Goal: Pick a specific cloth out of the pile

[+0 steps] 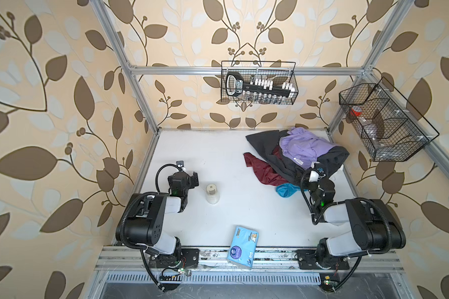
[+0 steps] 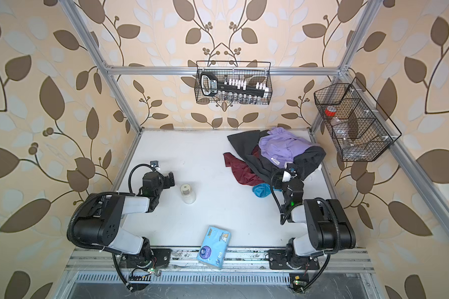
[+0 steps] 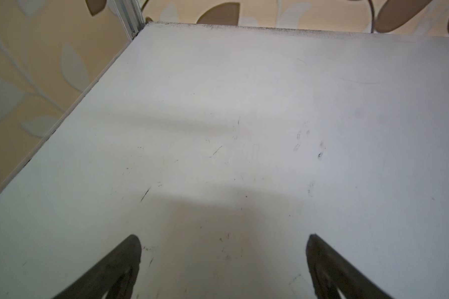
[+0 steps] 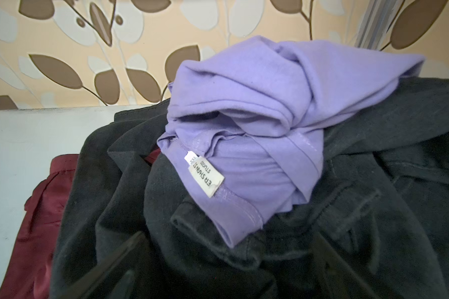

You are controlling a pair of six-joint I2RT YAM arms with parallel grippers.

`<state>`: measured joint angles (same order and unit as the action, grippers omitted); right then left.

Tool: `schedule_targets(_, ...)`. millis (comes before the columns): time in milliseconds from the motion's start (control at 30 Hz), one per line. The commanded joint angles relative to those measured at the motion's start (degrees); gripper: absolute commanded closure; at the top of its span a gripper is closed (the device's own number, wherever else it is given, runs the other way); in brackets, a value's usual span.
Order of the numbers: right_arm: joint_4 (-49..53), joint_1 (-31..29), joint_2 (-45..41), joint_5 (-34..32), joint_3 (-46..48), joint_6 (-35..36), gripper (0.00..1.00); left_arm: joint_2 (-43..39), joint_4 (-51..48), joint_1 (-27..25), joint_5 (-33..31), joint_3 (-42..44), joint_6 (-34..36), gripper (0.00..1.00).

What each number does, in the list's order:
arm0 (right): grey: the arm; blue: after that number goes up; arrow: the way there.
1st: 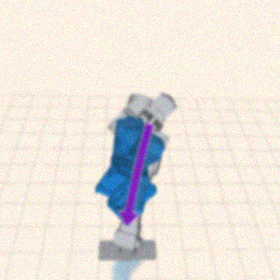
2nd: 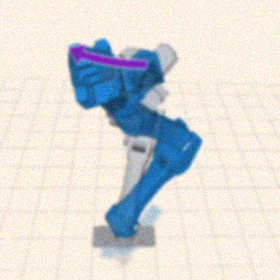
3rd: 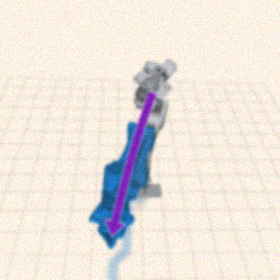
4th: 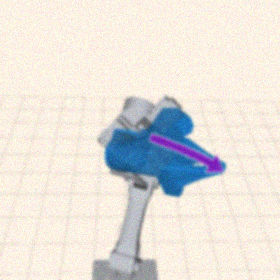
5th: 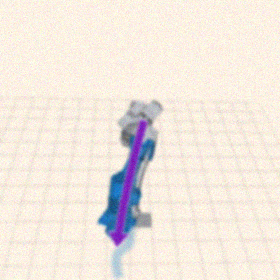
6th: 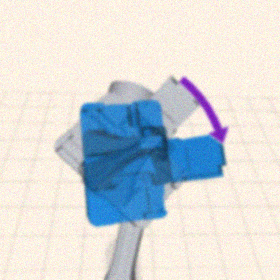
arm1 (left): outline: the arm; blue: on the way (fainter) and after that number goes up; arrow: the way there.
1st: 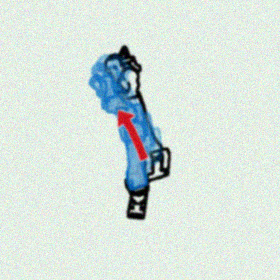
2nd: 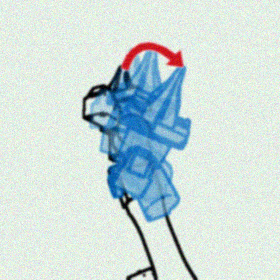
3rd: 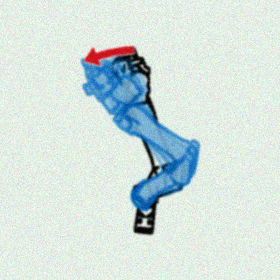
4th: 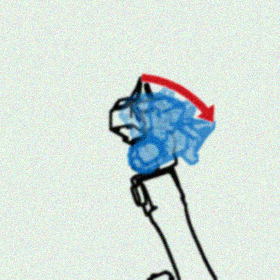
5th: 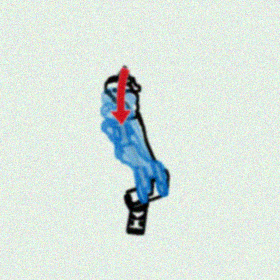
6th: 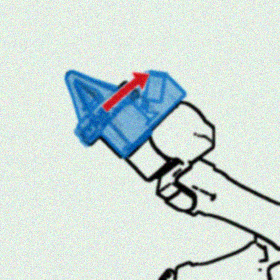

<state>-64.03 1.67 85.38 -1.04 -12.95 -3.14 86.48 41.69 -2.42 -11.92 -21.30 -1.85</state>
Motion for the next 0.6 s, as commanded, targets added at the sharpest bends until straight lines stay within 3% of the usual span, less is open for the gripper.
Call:
schedule_targets(0,-0.31,0.2,0.35,0.88,-0.76,0.24,0.0,-0.87,1.37,0.13,0.94,-0.33,-0.61,0.01)
schedule_targets(567,0.22,0.52,0.75,1.23,-1.11,0.06,0.0,-0.7,1.15,0.13,1.02,-0.59,-0.61,0.01)
